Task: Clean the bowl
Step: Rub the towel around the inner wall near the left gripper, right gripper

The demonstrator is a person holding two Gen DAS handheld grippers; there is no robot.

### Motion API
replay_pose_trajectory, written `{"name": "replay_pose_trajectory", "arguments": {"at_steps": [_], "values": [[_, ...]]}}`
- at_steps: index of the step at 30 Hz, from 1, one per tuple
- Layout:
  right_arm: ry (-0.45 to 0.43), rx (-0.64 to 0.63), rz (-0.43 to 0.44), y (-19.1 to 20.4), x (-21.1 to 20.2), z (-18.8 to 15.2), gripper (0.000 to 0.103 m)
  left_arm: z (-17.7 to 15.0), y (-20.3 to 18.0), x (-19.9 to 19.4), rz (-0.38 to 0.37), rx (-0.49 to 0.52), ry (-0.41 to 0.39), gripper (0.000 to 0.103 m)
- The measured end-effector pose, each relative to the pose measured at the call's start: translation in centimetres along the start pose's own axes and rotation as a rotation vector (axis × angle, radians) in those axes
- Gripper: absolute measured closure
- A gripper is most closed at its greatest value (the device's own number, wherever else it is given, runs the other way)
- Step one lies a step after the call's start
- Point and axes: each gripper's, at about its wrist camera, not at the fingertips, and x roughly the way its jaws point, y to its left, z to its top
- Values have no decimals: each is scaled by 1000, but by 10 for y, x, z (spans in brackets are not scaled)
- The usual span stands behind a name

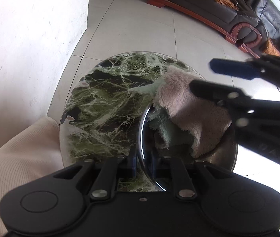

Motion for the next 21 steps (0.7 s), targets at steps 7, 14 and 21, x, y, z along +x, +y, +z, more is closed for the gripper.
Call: {"name": "replay_pose_trajectory", "arguments": {"at_steps": [7, 14, 21], "values": [[65, 44, 6, -4, 11, -12, 81, 0, -1, 1, 0, -27, -11, 90], [101, 259, -16, -17, -17, -56, 86, 2, -2, 3, 9, -33, -15, 90], [56, 251, -31, -18, -19, -41, 86, 3, -7, 4, 25, 0, -7, 89]]}}
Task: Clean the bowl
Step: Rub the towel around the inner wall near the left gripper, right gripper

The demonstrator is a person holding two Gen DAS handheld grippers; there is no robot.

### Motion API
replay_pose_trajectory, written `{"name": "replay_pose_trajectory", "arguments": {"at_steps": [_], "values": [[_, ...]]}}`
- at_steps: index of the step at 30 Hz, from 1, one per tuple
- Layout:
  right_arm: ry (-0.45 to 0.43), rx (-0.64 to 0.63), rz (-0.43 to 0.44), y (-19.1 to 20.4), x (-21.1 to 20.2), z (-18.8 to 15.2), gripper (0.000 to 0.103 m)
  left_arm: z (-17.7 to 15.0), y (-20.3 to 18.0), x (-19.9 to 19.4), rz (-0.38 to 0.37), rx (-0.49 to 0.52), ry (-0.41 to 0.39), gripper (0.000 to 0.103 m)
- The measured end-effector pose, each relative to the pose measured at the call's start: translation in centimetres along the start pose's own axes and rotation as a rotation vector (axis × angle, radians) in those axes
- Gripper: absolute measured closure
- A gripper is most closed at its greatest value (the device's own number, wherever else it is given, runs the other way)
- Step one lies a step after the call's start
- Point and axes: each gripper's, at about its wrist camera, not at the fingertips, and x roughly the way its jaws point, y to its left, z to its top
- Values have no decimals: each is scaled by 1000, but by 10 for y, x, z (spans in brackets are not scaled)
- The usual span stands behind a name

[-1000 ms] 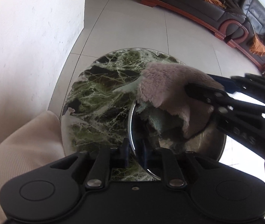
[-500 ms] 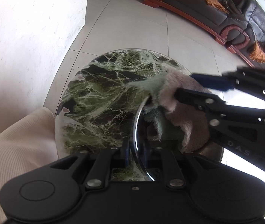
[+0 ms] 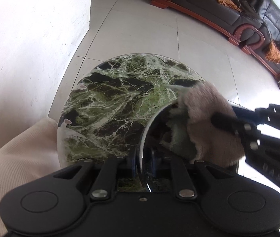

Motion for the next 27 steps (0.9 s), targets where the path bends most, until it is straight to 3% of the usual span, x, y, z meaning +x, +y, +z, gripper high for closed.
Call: {"name": "replay_pose_trajectory", "arguments": {"at_steps": [5, 13, 21, 27], "values": [[-8, 3, 4, -3, 6, 5, 86, -2, -1, 1, 4, -12, -10, 88], [38, 124, -5, -6, -15, -33, 86, 0, -1, 1, 1, -10, -5, 88], [-12, 62, -12, -4, 2, 1, 86, 0, -3, 1, 1, -9, 4, 88], [29, 115, -25, -7, -4, -20, 86, 0, -2, 1, -5, -15, 0, 87]]}}
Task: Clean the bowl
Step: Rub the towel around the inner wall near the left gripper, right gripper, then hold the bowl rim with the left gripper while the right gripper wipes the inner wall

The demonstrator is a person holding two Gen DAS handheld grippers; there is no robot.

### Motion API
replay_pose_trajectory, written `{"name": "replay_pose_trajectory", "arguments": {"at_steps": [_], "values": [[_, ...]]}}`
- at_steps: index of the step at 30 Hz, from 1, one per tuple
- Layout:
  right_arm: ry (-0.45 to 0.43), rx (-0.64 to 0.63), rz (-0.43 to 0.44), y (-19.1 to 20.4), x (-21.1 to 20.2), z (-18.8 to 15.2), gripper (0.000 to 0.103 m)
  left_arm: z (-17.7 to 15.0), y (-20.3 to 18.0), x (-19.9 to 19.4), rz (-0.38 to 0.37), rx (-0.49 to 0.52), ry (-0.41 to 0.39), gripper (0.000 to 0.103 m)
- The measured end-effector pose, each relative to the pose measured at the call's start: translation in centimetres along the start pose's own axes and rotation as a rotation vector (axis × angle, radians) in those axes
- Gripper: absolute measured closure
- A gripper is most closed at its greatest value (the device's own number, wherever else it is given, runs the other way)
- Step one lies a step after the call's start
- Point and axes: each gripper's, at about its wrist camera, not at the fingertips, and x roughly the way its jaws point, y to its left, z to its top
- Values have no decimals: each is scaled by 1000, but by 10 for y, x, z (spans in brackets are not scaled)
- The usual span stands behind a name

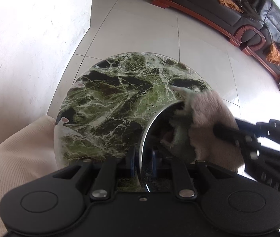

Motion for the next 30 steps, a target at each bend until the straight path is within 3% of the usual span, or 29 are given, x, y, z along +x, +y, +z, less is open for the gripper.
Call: {"name": "replay_pose_trajectory", "arguments": {"at_steps": [4, 13, 22, 30], "values": [[24, 8, -3, 4, -6, -15, 85, 0, -1, 0, 3, 13, 2, 87], [-29, -46, -9, 5, 7, 18, 86, 0, -4, 1, 9, 23, 11, 86], [22, 16, -10, 5, -5, -17, 85, 1, -6, 2, 13, 38, 10, 84], [-42, -19, -15, 5, 0, 14, 86, 0, -12, 4, 27, 65, 10, 84]]}}
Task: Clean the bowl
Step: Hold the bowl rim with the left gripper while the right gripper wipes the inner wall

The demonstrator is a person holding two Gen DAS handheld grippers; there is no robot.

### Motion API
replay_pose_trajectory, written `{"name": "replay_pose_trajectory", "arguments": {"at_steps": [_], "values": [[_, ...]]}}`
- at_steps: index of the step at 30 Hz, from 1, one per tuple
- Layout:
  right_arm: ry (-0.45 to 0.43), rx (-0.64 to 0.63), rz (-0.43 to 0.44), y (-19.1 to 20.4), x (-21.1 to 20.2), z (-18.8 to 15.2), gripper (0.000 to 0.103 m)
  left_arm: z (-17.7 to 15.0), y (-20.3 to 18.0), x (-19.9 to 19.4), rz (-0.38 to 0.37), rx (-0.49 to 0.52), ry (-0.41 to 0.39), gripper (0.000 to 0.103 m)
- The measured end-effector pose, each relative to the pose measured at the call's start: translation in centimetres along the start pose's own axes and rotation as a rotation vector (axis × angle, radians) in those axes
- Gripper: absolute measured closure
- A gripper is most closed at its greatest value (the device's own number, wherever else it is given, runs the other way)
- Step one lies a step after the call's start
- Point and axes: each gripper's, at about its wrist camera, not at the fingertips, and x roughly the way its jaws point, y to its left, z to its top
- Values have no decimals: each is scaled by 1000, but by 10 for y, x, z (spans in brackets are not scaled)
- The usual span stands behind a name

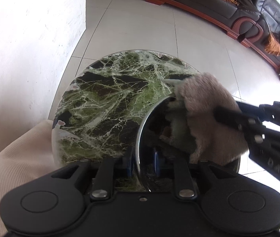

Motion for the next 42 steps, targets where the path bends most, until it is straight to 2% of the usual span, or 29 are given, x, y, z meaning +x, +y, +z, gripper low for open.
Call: {"name": "replay_pose_trajectory", "arguments": {"at_steps": [3, 10, 20, 27, 30, 35, 38, 40, 42], "values": [[7, -5, -3, 0, 3, -1, 86, 0, -1, 0, 3, 4, -3, 83], [57, 35, -5, 0, -5, -26, 85, 0, -3, 2, 10, 20, -4, 83], [-13, -2, 4, 2, 0, 2, 86, -2, -5, 3, 20, 30, -8, 82], [41, 62, -5, -3, -5, -29, 86, -3, -5, 2, 14, 34, -16, 82], [34, 96, 0, -5, -7, -32, 85, -2, -5, -2, 19, 39, -35, 84], [10, 94, -22, -1, -5, -32, 86, 7, -3, -21, 34, 80, -115, 83], [-2, 102, -28, 0, -5, -33, 86, 15, -3, -22, 36, 107, -128, 83], [-11, 112, -22, 0, -6, -34, 85, 17, -5, -21, 40, 131, -132, 86], [-18, 110, -18, 0, -7, -34, 85, 14, -4, -23, 41, 134, -129, 93]]}}
